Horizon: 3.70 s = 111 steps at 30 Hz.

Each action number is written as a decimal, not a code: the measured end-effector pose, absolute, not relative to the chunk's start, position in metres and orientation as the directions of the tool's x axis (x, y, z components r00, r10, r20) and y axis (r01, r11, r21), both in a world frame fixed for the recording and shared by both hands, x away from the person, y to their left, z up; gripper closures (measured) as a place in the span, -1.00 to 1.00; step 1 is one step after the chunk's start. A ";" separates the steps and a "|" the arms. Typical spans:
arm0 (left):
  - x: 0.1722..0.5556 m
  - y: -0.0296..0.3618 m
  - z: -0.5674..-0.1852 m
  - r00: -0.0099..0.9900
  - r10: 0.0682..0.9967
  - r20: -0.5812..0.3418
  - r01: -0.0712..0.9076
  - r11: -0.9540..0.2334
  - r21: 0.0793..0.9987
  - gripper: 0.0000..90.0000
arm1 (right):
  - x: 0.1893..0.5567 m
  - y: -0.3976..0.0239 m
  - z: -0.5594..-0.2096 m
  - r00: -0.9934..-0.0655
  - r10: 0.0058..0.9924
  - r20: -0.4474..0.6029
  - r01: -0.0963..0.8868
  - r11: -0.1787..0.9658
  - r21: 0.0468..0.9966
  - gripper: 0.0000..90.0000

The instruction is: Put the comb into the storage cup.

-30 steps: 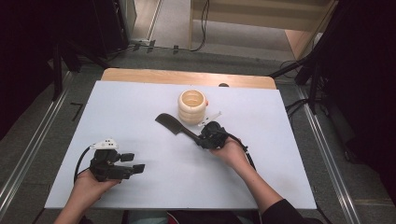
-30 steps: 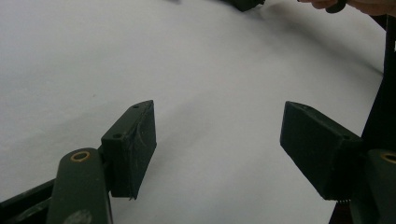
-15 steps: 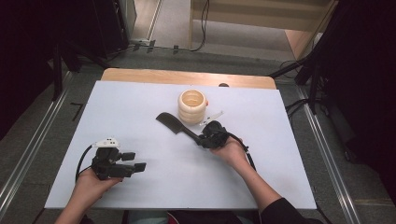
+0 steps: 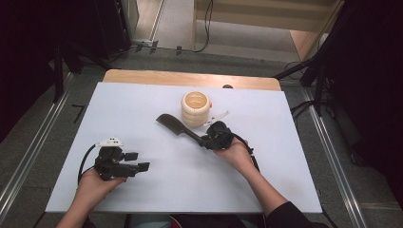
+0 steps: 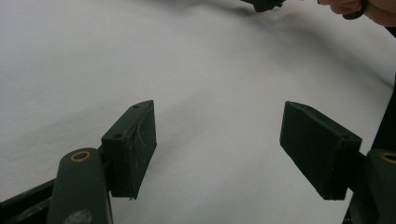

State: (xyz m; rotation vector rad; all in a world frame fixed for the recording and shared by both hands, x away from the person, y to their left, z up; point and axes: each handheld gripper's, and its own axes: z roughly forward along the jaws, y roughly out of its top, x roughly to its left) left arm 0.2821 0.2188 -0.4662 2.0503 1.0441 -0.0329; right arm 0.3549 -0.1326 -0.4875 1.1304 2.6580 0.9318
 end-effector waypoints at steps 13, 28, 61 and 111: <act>0.290 0.208 -0.450 0.647 0.665 -0.374 0.690 -0.301 0.659 -0.38 | 0.347 -0.131 -0.461 -0.726 0.666 0.169 0.595 0.485 0.641 0.56; 0.303 0.197 -0.433 0.628 0.678 -0.383 0.686 -0.248 0.684 -0.38 | 0.335 -0.124 -0.449 -0.720 0.670 0.178 0.580 0.441 0.685 0.56; 0.333 0.171 -0.431 0.482 0.726 -0.490 0.703 0.013 0.711 -0.35 | 0.328 -0.089 -0.448 -0.664 0.721 0.201 0.560 0.300 0.772 0.56; 0.365 0.153 -0.456 0.310 0.661 -0.684 0.775 0.241 0.584 0.29 | 0.320 -0.058 -0.457 -0.642 0.732 0.228 0.530 0.208 0.822 0.56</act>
